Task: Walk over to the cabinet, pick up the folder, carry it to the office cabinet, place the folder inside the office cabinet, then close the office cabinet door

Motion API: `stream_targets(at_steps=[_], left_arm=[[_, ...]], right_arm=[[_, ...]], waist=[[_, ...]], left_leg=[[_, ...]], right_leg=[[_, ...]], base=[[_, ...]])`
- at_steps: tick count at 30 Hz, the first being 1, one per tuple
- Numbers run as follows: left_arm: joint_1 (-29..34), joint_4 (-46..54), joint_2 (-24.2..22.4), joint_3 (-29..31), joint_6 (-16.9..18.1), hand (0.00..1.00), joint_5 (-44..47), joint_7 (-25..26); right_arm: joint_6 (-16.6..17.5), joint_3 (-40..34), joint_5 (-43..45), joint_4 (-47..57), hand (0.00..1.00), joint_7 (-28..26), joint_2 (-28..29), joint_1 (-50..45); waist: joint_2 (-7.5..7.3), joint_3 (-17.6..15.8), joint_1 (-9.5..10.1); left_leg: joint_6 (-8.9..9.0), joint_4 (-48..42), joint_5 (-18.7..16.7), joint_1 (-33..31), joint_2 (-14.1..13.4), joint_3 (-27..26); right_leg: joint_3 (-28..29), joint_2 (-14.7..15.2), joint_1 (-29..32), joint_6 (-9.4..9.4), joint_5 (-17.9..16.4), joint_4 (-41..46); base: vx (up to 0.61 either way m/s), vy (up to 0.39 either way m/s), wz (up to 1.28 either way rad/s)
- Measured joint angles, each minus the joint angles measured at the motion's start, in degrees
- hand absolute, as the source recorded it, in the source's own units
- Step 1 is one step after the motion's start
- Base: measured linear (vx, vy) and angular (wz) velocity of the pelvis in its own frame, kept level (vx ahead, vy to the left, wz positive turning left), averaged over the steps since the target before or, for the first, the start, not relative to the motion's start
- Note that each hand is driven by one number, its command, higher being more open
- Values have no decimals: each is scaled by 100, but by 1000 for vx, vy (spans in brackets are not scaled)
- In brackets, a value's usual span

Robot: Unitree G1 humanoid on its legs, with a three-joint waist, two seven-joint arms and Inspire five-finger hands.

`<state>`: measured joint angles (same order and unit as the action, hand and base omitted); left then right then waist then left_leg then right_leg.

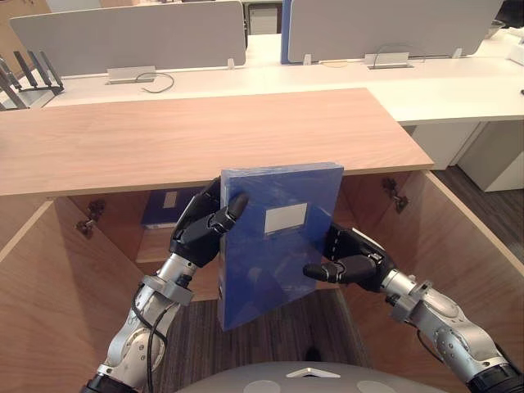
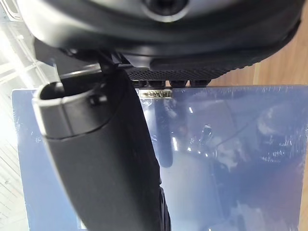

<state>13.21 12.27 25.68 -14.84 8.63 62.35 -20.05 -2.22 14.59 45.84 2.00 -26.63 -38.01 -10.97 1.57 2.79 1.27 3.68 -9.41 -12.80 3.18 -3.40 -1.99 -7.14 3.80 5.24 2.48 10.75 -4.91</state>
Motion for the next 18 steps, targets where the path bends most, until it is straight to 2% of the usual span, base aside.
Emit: stream_targets(at_steps=[1,6,10,18], left_arm=[[-3,0,0,-2,0,0,-1,1],[-5,-9,-10,-35,6,0,0,4],[-4,-87,-85,-371,16,0,5,5],[-2,-283,-120,-375,57,0,97,27]], right_arm=[[0,1,0,0,0,5,0,0],[-5,1,0,-12,0,126,7,7],[-30,-76,-3,-192,0,304,45,37],[-95,-88,65,-214,0,236,36,33]], waist=[[0,2,0],[6,88,4],[6,170,5],[9,176,-3]], left_leg=[[0,-4,0,-5,1,1],[6,-37,-4,-82,25,6],[6,-40,-4,-80,31,2],[8,-46,-5,-77,10,-24]], right_leg=[[-1,0,2,0,0,0],[-1,-2,64,-13,11,0],[7,1,63,-12,13,0],[36,-24,71,-26,21,-1]], base=[[0,0,0],[0,0,0],[0,0,0],[-6,1,-1]])
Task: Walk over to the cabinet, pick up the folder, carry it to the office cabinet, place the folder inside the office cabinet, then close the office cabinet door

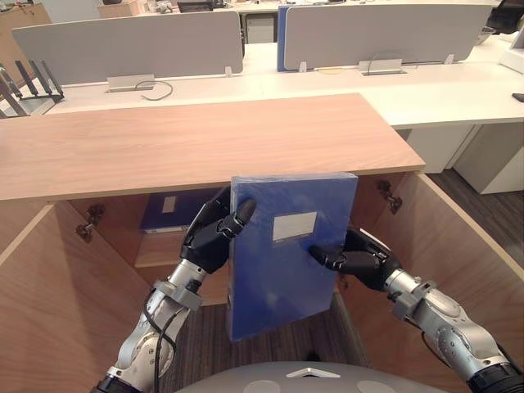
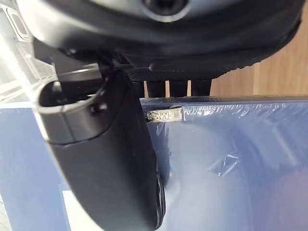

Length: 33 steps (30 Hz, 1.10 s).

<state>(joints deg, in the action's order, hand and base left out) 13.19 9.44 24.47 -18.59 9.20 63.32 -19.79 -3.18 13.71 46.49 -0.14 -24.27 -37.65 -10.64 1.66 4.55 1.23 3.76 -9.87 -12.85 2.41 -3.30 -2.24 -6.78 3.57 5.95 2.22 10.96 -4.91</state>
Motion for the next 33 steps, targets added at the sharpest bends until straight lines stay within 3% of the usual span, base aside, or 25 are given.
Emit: stream_targets(at_steps=[20,21,33], left_arm=[[35,-63,-3,-73,50,0,120,25],[35,-65,-3,-73,50,100,125,25],[67,-373,-56,-246,21,100,147,25]], right_arm=[[0,24,3,0,0,-12,18,0],[0,24,3,0,0,-12,24,0],[-1,-75,114,2,0,-2,204,33]], waist=[[-3,41,5],[-3,45,4],[-47,119,5]], left_leg=[[4,1,-3,0,3,-23],[4,1,-3,0,4,-23],[4,0,-3,-1,2,-21]], right_leg=[[26,-3,16,-2,5,1],[26,-3,15,-2,5,0],[25,-5,13,-2,5,0]], base=[[0,0,0],[0,0,0],[0,0,0]])
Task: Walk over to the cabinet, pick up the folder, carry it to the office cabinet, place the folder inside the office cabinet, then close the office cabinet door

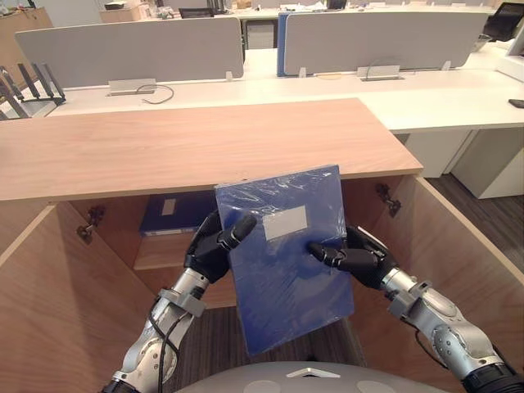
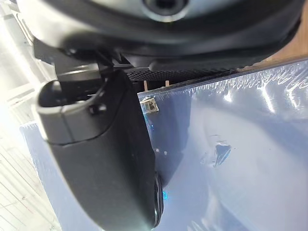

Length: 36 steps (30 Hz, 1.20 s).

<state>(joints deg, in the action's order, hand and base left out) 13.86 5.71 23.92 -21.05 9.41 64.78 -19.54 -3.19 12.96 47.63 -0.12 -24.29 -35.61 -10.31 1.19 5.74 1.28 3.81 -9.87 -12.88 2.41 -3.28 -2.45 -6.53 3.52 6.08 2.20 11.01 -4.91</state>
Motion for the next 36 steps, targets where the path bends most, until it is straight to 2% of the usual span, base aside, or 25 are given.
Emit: stream_targets(at_steps=[24,31,36], left_arm=[[-1,1,-97,35,-41,100,-23,-2],[31,2,-243,373,-97,100,-242,-108],[207,101,-571,945,-128,100,-459,-252]], right_arm=[[0,-44,-7,0,0,0,61,-1],[0,-149,-134,0,0,-22,338,-10],[0,-248,-236,29,0,-180,727,-46]], waist=[[-20,-49,1],[-15,-170,2],[-23,-194,2]], left_leg=[[16,1,-11,0,-33,4],[17,6,-11,2,-38,12],[16,14,-11,4,-41,33]], right_leg=[[-5,-28,-3,-12,-10,1],[-12,-32,-7,-13,-11,1],[-27,-33,-14,-13,-11,3]], base=[[0,0,0],[0,0,0],[0,0,0]])
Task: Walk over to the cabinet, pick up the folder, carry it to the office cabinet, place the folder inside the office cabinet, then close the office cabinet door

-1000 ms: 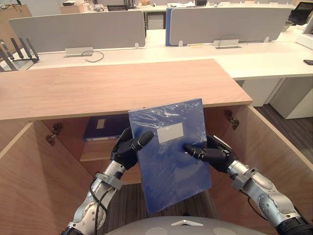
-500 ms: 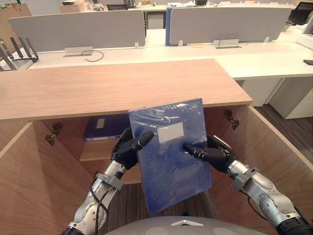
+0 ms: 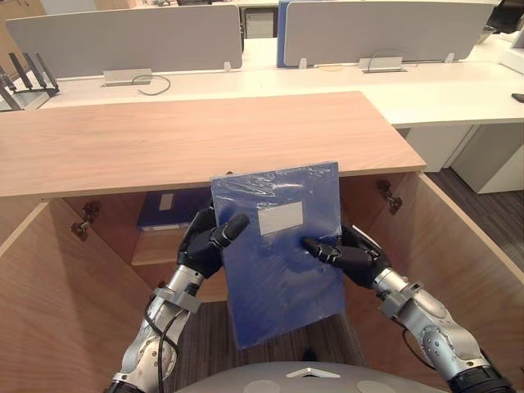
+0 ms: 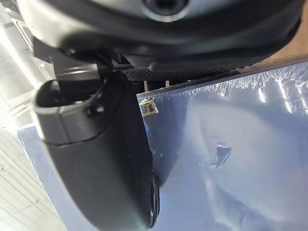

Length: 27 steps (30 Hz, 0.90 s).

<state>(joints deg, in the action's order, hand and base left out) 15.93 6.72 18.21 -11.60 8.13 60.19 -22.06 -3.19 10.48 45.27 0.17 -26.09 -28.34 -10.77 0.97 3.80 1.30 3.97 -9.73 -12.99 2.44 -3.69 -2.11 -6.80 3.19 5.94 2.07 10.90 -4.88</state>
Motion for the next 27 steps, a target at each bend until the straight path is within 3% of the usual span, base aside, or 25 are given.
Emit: stream_targets(at_steps=[11,21,27], left_arm=[[285,50,-658,1124,-142,100,-222,-81],[287,48,-1155,2253,-130,100,-288,2],[289,-97,-1219,2653,-101,100,-433,46]], right_arm=[[5,-332,9,306,0,-434,909,-107],[4,-504,6,285,0,-474,1075,-193],[4,-551,0,280,0,-478,1077,-193]], waist=[[-12,-149,39],[12,-201,81],[0,-212,155]], left_leg=[[-17,0,9,19,0,63],[-24,18,10,68,-4,88],[-48,82,27,109,-8,107]], right_leg=[[-69,19,-59,0,-5,27],[-98,28,-112,0,-11,28],[-122,61,-130,10,-26,27]], base=[[0,0,3],[0,0,0],[-9,14,2]])
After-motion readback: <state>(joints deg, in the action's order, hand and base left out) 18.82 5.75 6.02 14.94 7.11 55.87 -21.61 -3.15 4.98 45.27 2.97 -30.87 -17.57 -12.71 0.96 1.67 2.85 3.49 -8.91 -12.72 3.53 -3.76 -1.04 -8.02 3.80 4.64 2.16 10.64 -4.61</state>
